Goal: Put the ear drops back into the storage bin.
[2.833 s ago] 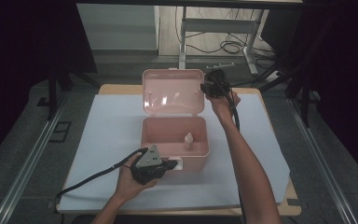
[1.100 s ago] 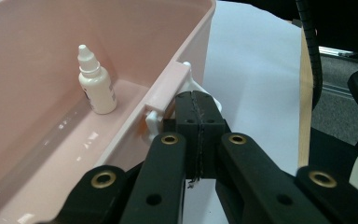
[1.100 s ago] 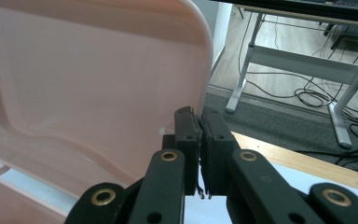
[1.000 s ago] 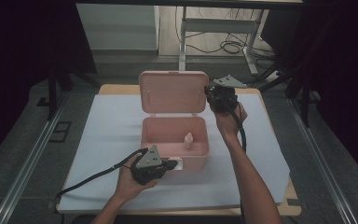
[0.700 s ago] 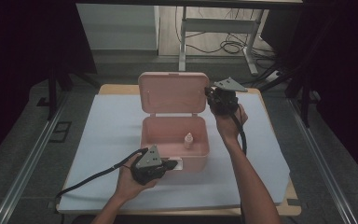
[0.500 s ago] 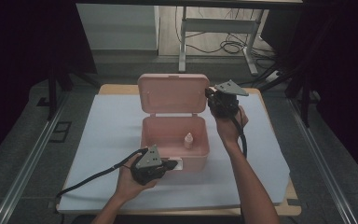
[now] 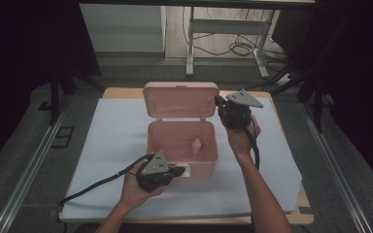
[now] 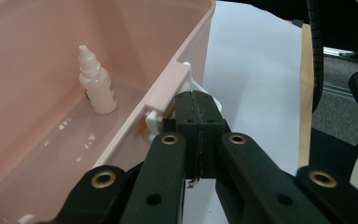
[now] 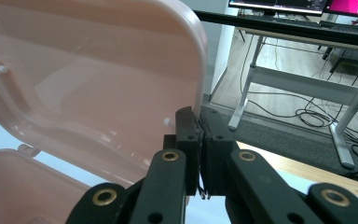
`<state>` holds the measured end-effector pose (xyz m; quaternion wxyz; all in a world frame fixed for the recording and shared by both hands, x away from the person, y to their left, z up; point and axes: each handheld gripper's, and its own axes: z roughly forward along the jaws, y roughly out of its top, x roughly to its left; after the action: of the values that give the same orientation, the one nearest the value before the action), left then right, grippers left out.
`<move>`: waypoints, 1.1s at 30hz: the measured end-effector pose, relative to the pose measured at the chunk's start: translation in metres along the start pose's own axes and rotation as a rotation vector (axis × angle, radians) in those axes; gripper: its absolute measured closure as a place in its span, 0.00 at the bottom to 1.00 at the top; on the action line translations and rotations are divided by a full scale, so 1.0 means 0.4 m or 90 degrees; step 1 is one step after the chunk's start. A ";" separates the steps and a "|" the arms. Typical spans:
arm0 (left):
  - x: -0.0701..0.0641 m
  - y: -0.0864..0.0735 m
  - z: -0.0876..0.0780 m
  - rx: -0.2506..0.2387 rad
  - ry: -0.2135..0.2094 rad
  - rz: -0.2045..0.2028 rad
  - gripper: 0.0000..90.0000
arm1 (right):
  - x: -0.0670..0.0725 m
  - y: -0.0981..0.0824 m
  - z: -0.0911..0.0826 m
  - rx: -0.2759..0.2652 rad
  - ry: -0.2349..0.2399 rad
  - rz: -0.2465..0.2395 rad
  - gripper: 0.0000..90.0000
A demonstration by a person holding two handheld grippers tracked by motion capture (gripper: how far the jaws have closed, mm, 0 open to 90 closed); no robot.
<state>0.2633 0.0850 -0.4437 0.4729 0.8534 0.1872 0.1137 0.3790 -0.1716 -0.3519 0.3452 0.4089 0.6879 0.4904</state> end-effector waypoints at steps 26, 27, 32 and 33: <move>-0.002 0.000 0.000 -0.001 0.003 -0.003 1.00 | -0.006 -0.024 -0.059 0.014 0.059 0.000 0.95; -0.002 0.000 0.000 -0.001 0.003 -0.003 1.00 | -0.007 -0.025 -0.060 0.015 0.062 0.000 0.95; -0.002 0.000 0.000 -0.001 0.003 -0.003 1.00 | -0.011 -0.028 -0.068 0.019 0.080 -0.001 0.94; -0.002 0.000 0.000 -0.001 0.003 -0.003 1.00 | -0.012 -0.028 -0.069 0.021 0.083 0.001 0.94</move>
<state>0.2627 0.0846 -0.4436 0.4734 0.8523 0.1906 0.1145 0.3542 -0.1888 -0.3546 0.2925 0.3820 0.7167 0.5049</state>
